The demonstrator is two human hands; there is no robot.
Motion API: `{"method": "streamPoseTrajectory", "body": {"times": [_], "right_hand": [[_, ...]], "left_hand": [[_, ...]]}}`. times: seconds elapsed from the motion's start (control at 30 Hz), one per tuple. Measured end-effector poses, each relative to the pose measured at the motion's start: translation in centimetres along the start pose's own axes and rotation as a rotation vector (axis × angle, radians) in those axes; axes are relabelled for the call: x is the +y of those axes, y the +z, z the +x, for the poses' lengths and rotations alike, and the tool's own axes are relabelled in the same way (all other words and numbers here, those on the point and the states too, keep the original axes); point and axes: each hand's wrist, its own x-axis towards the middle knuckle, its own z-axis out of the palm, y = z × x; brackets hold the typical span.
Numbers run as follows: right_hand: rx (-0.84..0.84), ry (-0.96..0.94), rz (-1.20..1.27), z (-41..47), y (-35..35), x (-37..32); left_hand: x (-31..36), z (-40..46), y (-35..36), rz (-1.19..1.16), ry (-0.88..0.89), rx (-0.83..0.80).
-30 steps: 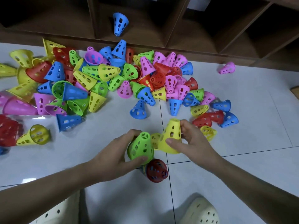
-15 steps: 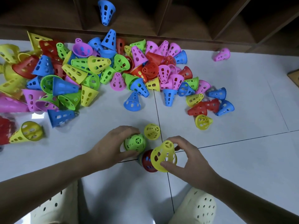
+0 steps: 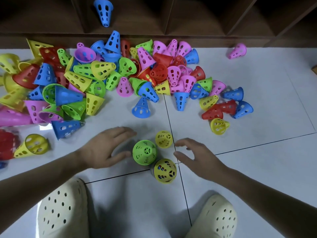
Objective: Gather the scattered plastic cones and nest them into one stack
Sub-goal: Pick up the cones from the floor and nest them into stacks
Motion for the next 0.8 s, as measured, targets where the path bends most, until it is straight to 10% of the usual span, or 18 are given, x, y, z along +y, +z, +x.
{"method": "streamPoseTrajectory", "body": {"times": [0.2, 0.43, 0.8], "right_hand": [[-0.004, -0.011, -0.128, 4.5, 0.6, 1.7], [-0.154, -0.095, -0.362, 7.9, 2.3, 1.6], [-0.215, -0.024, -0.491, 7.3, 3.7, 3.3]], "left_hand": [[-3.0, 5.5, -0.1, -0.052, -0.285, 0.132], [-4.0, 11.5, 0.2, 0.099, -0.401, -0.173], [-4.6, 8.1, 0.4, 0.205, -0.695, -0.163]]}}
